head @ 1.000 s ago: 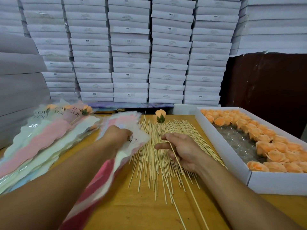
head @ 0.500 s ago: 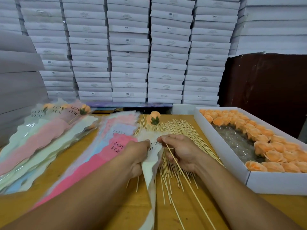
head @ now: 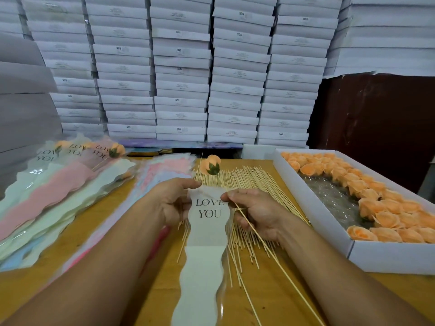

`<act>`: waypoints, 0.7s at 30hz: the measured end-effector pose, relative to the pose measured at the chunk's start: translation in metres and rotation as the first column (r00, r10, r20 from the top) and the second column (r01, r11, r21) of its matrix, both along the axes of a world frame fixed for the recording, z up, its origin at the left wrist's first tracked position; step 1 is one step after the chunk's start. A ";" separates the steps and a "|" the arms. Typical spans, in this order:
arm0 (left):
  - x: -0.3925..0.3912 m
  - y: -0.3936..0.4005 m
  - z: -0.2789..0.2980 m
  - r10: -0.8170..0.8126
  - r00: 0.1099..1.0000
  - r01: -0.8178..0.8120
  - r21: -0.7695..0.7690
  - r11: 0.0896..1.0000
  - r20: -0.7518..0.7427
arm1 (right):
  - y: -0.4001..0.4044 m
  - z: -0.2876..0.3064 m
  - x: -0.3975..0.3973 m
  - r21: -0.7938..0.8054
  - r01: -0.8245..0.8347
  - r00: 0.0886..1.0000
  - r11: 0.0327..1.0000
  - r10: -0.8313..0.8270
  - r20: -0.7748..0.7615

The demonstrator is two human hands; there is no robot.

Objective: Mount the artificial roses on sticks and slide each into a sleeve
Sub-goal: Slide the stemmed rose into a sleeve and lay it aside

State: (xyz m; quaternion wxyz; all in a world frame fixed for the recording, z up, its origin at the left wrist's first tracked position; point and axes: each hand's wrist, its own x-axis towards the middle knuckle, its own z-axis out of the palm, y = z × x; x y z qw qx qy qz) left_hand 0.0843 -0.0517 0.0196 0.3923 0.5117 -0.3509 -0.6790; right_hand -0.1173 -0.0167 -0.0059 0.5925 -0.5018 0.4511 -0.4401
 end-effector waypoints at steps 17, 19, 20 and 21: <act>0.000 -0.004 -0.031 0.051 0.998 -0.056 -0.184 0.981 -0.032 | 0.000 -0.003 -0.001 -0.050 -0.092 0.990 0.994 0.086 -0.116; 0.001 -0.002 -0.031 0.063 0.997 -0.068 -0.211 0.975 -0.034 | 0.001 -0.003 -0.001 -0.050 -0.090 0.989 0.995 0.083 -0.125; 0.001 -0.001 -0.031 0.058 0.998 -0.064 -0.223 0.973 -0.036 | 0.001 -0.003 -0.001 -0.050 -0.091 0.988 0.995 0.084 -0.128; 0.001 0.001 -0.031 0.050 0.998 -0.056 -0.234 0.971 -0.034 | 0.001 -0.003 -0.002 -0.048 -0.095 0.988 0.994 0.088 -0.128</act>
